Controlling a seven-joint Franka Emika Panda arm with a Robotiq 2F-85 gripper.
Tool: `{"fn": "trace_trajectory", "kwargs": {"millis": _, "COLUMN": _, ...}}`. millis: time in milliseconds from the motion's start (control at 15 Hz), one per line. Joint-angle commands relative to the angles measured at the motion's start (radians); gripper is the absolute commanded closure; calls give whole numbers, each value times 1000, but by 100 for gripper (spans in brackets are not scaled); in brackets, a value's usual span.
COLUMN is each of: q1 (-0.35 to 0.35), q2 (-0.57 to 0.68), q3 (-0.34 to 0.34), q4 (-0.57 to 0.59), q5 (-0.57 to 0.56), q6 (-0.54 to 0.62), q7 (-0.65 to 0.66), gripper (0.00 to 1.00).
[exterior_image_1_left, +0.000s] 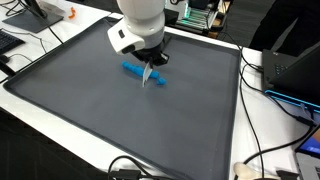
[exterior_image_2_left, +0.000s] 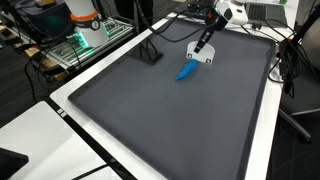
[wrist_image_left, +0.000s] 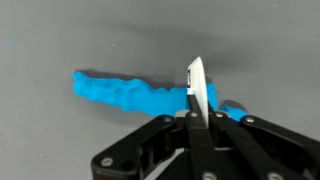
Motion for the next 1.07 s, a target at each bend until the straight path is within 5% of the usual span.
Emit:
{"fn": "trace_trajectory", "kwargs": {"millis": 0, "q1": -1, "q2": -6, "q3": 2, "q4": -47, "q5": -21, "q6": 31, "q7": -20, "gripper": 99}}
{"fn": "trace_trajectory", "kwargs": {"millis": 1000, "q1": -11, "q2": 2, "q3": 9, "q4": -66, "q5": -1, "q6": -16, "q7": -57, "gripper": 99}}
